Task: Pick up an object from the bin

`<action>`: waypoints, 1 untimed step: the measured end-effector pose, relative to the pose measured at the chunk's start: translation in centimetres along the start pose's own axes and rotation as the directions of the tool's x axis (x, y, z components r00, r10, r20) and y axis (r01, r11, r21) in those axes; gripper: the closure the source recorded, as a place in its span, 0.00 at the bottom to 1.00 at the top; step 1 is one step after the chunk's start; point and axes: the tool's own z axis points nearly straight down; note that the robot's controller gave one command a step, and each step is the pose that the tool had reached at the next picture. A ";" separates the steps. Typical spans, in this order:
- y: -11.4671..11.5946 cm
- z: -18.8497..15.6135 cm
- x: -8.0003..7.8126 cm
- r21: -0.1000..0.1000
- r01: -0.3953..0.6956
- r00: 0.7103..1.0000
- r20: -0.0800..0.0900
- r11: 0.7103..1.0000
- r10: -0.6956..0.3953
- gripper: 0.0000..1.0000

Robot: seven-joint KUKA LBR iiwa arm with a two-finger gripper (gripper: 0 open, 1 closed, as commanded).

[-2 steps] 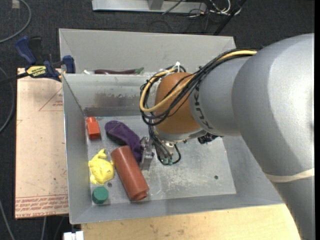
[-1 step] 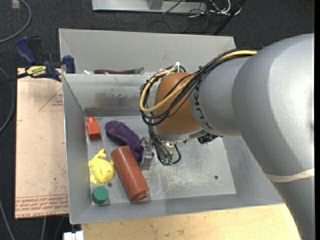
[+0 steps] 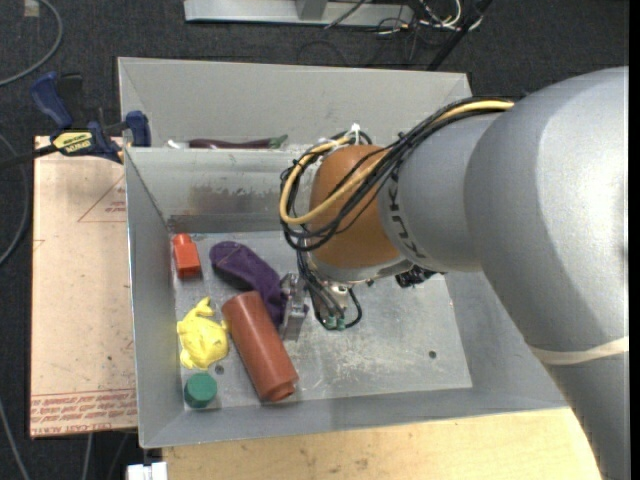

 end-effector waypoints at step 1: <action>0.0 -10.0 0.2 -0.001 -0.008 1.000 0.002 1.000 0.008 1.00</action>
Offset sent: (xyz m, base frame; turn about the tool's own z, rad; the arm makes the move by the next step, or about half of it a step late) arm 0.0000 0.0000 0.0000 0.0000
